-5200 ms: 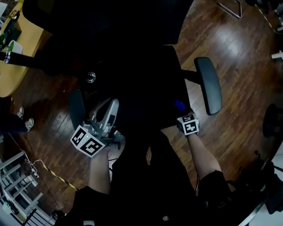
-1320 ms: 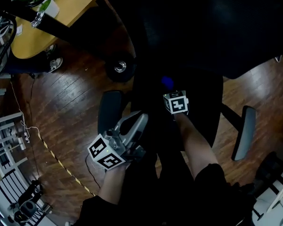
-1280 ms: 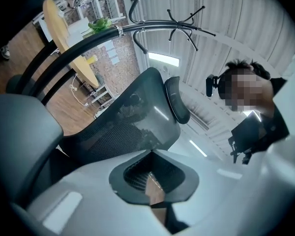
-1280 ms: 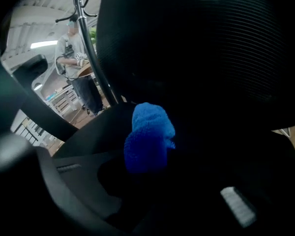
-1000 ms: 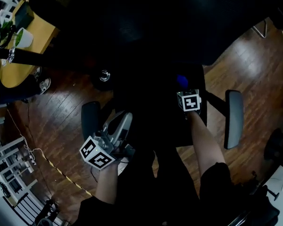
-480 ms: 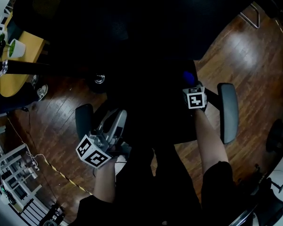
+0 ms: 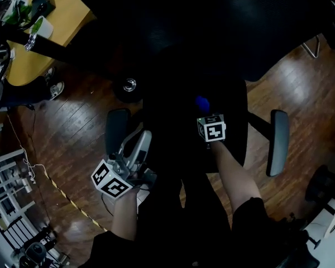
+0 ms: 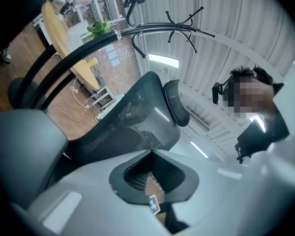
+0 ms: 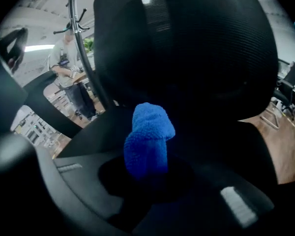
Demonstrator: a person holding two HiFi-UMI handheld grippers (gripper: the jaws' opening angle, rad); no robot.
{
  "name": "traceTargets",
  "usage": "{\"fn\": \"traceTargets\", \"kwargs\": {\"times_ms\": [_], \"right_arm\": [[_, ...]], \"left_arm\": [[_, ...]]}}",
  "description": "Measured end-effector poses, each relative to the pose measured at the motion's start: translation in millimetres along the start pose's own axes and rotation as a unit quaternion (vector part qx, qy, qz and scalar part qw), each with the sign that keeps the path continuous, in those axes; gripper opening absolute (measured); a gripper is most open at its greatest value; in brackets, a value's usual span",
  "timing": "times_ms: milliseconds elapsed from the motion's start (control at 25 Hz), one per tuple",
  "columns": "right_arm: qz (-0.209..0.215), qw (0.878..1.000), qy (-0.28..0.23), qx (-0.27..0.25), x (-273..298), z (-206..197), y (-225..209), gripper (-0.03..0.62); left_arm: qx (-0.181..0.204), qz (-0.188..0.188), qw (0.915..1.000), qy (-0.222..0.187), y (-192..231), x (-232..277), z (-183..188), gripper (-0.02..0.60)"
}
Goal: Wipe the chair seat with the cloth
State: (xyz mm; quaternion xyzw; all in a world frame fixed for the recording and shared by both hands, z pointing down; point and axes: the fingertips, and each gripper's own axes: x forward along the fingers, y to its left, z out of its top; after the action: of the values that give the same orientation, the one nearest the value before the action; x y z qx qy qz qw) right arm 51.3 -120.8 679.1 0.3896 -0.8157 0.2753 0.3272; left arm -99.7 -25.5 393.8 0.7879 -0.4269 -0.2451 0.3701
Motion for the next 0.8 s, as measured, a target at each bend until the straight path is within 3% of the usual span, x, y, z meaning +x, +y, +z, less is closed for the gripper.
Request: {"fn": "traceTargets", "kwargs": {"times_ms": [200,360,560,800], "right_arm": [[0.101,0.994,0.017,-0.045,47.6,-0.7,122.7,0.038],[0.143,0.988,0.032,-0.044,61.6,-9.0,178.3,0.038],[0.145,0.988,0.014,-0.056,71.1,-12.1,180.5,0.038],[0.109,0.993,0.017,-0.048,56.2,-30.7,147.6,0.038]], "left_arm": [[0.003,0.015,0.9996,-0.024,6.0,-29.9,17.1,-0.008],[0.000,0.020,0.9993,-0.033,7.4,-40.8,13.8,-0.008],[-0.004,0.020,0.9993,-0.030,16.9,-43.8,13.1,-0.008],[0.000,0.010,0.9998,-0.019,7.5,-47.1,3.9,-0.008]]}}
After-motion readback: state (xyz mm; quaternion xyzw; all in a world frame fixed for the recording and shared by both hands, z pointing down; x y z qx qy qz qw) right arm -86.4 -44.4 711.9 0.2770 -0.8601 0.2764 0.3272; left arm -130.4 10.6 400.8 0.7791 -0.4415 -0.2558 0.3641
